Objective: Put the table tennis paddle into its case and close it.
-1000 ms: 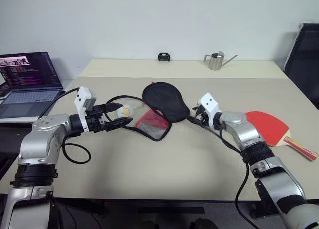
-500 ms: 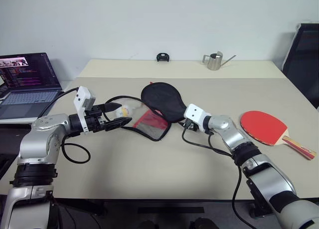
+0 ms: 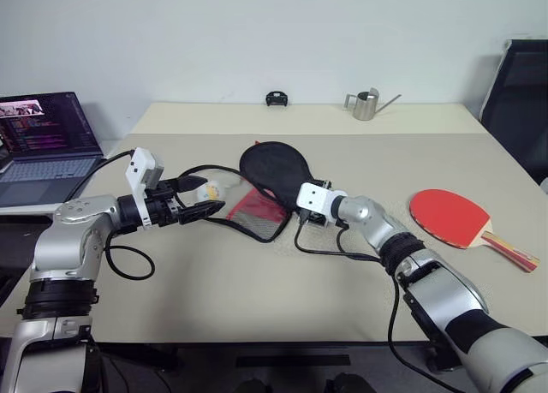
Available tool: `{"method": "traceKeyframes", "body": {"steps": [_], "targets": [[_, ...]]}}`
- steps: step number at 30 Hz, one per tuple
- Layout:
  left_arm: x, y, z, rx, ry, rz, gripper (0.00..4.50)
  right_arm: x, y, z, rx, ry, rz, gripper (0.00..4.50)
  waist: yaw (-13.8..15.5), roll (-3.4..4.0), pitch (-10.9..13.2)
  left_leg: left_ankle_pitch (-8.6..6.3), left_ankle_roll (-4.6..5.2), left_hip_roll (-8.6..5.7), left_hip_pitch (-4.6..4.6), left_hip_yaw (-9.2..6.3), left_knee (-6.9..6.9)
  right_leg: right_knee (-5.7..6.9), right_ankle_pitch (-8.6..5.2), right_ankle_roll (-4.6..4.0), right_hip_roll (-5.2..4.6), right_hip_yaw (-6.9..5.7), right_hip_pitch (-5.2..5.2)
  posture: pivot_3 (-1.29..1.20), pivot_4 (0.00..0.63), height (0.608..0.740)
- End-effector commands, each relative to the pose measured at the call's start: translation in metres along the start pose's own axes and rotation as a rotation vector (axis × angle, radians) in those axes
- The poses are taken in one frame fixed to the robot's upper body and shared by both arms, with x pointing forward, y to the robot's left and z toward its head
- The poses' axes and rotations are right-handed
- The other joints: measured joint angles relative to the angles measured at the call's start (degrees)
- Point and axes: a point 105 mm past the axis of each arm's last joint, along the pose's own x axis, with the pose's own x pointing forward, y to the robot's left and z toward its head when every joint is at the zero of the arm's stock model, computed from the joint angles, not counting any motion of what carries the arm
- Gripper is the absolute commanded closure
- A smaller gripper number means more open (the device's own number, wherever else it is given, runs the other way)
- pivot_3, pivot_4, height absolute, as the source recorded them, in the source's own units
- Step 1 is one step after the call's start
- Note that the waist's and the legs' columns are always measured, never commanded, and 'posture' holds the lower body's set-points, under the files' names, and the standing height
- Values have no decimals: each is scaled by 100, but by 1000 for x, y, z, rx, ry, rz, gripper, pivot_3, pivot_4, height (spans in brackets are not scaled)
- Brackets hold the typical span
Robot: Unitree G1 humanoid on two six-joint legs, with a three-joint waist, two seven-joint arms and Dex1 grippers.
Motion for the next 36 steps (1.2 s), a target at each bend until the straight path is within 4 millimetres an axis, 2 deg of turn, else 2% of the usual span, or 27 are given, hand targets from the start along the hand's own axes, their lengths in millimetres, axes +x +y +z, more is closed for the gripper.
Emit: {"method": "traceKeyframes", "body": {"steps": [1, 5, 14, 17, 22, 28, 33, 36], "targets": [[-4, 1, 14, 52, -30, 11, 0, 2, -10, 6, -52, -7, -50, 426, -1, 0, 0, 1, -1, 0, 0, -1, 0, 0, 0, 0, 0, 0, 0, 0, 150, 740], [-4, 1, 13, 53, -28, 11, 0, 4, -8, 12, -55, -31, -57, 1255, -5, 0, 0, 2, -3, 0, 0, -1, 0, 0, 0, 0, 0, -1, 0, 0, 150, 740], [0, 0, 14, 53, -32, 4, 0, 9, 4, 23, -18, -67, -25, 4392, -41, 0, 0, 2, -4, 0, -2, -2, -3, -1, 0, 0, 1, 0, -2, 0, 150, 740], [0, 0, 13, 52, -31, 3, 0, 8, 4, 20, -17, -64, -23, 4453, -40, 0, 0, 2, -4, 0, -2, -2, -3, -1, 0, 0, 1, 0, -2, 0, 150, 740], [0, -2, 13, 52, -28, -2, 0, -2, -8, 8, -34, -37, -46, 4453, -35, 0, 0, 2, -4, 0, -3, -3, -3, -2, 0, 0, 0, -1, -2, 0, 150, 740], [4, -6, 11, 50, -22, -27, 0, -25, -20, -13, -44, 6, -47, 4453, -26, 0, 0, 2, -4, 0, -5, -4, -3, -5, 0, 0, 0, -2, -1, 0, 150, 740], [14, -10, 12, 54, -27, -65, 0, -55, -6, -16, -63, 21, 16, 4453, 0, 0, 0, 0, -1, 0, -8, -6, -3, -5, 0, 0, 0, -3, 0, 0, 150, 740], [19, -12, 13, 55, -29, -83, 0, -69, 5, -6, -44, 18, 47, 4453, 23, -1, 0, -7, 12, 0, -10, -6, -2, -6, 0, 0, 0, -3, 0, 0, 150, 740]]}}
